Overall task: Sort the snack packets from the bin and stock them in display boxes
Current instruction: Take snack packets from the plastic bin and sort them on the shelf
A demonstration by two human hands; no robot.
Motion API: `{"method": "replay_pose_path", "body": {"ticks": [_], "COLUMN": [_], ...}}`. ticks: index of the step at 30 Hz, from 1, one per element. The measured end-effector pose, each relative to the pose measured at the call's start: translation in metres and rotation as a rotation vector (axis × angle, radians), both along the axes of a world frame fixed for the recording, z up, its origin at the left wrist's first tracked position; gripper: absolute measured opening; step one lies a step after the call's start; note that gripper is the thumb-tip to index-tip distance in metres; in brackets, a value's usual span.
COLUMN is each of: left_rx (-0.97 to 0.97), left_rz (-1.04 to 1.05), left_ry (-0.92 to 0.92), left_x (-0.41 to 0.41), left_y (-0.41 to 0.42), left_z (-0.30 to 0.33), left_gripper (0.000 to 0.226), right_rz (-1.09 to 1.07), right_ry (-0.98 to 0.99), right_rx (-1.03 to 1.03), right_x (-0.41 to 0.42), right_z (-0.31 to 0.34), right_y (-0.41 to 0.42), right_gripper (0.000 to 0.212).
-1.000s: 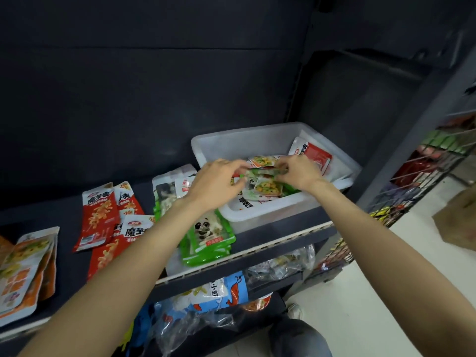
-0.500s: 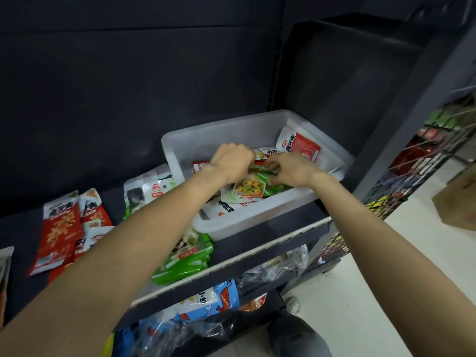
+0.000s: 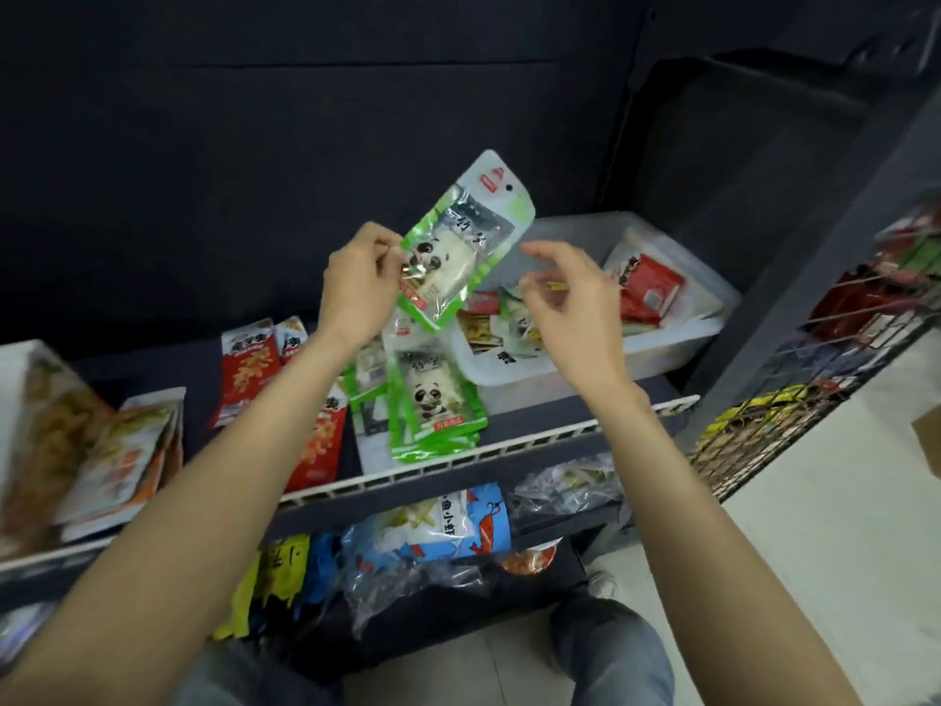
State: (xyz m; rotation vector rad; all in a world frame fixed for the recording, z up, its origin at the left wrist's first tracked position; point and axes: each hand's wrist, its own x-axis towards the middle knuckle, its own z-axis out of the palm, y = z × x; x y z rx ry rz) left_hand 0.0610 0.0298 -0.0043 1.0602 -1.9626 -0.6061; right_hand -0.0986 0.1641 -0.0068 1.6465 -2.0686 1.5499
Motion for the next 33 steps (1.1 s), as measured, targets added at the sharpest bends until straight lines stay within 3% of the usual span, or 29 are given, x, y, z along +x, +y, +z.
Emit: {"method": "replay_pose_path", "body": {"ticks": [4,6,8,13,20,24,29,33], "left_rx": [0.374,0.515,0.549,0.383,0.350,0.296,0.159,0.036], "left_rz": [0.000,-0.023,-0.010,-0.047,-0.095,-0.144,-0.135,-0.235], "left_ry": [0.307,0.328,0.205,-0.395,-0.443,-0.444,-0.305,-0.099], "left_x": [0.046,0.061,0.072,0.086,0.088,0.090,0.086,0.059], "left_y": [0.022,0.036,0.041,0.051,0.053,0.054,0.045,0.038], "left_z": [-0.031,-0.052,-0.072,-0.090,-0.099,-0.103,-0.086,-0.056], "left_gripper": [0.024,0.033,0.042,0.044,0.042,0.041,0.040,0.042], "right_rz": [0.172,0.215,0.196,0.170,0.226,0.265,0.274,0.072], "right_ry": [0.149,0.156,0.182,0.465,0.639,0.580,0.464,0.335], "right_rx": [0.188,0.376,0.544,0.781,0.741,0.620,0.285,0.183], "right_x": [0.068,0.096,0.112,0.116,0.114,0.114,0.097,0.032], "right_z": [-0.010,-0.021,-0.036,-0.071,-0.079,-0.070,-0.029,-0.008], "right_y": [-0.015,-0.022,-0.028,-0.026,-0.009,0.000,0.005,-0.003], "right_gripper": [0.040,0.046,0.050,0.038,0.039,0.037,0.026,0.021]}}
